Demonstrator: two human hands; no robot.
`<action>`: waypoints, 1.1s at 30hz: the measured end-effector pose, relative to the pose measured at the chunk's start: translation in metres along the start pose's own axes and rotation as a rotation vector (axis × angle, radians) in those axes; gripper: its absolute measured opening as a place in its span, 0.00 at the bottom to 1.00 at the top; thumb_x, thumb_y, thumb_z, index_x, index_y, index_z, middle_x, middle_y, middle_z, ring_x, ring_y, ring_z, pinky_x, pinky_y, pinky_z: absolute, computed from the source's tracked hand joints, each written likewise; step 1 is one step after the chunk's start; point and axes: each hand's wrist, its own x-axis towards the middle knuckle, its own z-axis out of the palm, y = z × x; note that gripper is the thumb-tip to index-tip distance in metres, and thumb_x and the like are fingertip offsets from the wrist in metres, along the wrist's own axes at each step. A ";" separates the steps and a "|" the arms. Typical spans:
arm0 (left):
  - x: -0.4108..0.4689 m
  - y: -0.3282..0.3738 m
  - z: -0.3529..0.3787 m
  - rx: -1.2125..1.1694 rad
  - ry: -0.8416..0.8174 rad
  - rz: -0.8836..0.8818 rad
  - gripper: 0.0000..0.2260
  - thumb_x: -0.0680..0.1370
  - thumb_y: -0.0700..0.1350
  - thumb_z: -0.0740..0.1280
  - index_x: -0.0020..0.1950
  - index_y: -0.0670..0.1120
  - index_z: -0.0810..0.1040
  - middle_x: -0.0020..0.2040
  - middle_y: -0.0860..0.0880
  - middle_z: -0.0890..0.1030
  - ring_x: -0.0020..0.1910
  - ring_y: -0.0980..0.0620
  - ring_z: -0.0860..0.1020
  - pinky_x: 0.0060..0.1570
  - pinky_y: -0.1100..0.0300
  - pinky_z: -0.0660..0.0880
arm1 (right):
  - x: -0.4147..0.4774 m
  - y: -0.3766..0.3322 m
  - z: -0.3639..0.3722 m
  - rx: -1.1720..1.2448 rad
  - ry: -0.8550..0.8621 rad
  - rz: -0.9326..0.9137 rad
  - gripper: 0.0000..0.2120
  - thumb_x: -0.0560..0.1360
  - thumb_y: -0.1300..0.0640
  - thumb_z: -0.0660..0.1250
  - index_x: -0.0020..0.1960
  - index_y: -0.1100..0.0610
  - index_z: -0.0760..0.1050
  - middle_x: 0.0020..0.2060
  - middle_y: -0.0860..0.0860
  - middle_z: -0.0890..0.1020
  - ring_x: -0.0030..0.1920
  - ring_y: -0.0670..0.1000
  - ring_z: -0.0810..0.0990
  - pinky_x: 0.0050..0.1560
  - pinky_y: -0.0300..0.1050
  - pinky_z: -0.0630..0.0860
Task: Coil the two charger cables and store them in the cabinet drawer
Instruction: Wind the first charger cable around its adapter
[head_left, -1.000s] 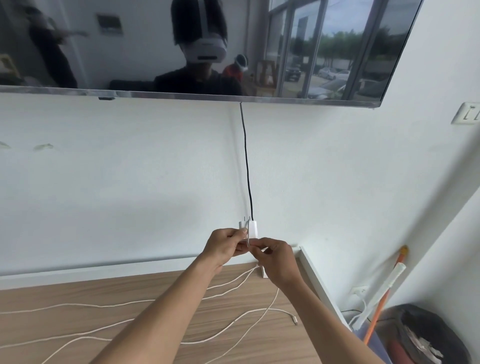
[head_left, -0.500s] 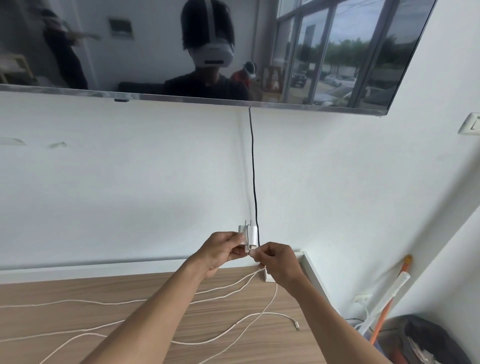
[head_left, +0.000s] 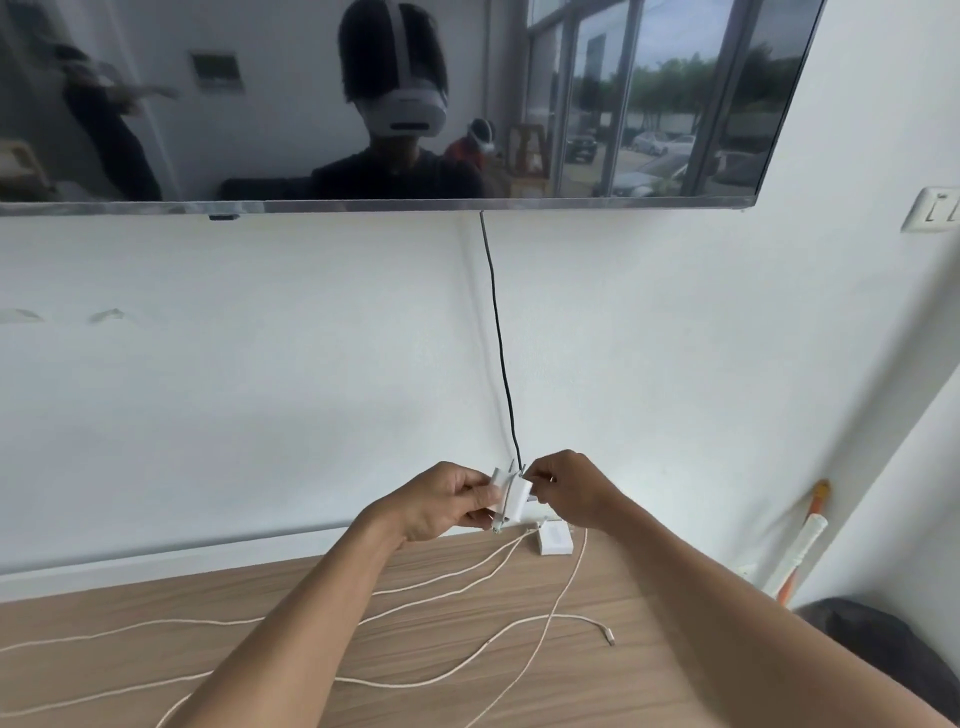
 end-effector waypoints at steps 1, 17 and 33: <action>0.000 0.000 -0.001 0.016 0.009 0.005 0.13 0.81 0.42 0.63 0.59 0.36 0.80 0.54 0.37 0.83 0.51 0.46 0.81 0.58 0.57 0.78 | 0.003 -0.002 -0.004 -0.013 -0.013 -0.001 0.08 0.76 0.59 0.65 0.40 0.54 0.80 0.30 0.48 0.78 0.24 0.40 0.70 0.25 0.30 0.64; 0.013 0.020 0.012 0.467 0.300 0.000 0.10 0.78 0.50 0.64 0.47 0.45 0.79 0.40 0.50 0.85 0.40 0.52 0.84 0.40 0.57 0.77 | 0.016 -0.041 -0.047 -0.021 0.000 0.070 0.09 0.75 0.55 0.68 0.43 0.58 0.84 0.32 0.50 0.80 0.28 0.46 0.70 0.28 0.37 0.66; 0.034 0.056 0.017 -0.271 0.454 -0.046 0.16 0.74 0.50 0.73 0.46 0.35 0.80 0.40 0.41 0.84 0.33 0.49 0.81 0.44 0.57 0.82 | -0.012 -0.046 -0.032 0.019 0.408 -0.155 0.10 0.78 0.54 0.62 0.44 0.55 0.81 0.31 0.49 0.79 0.27 0.46 0.69 0.32 0.43 0.68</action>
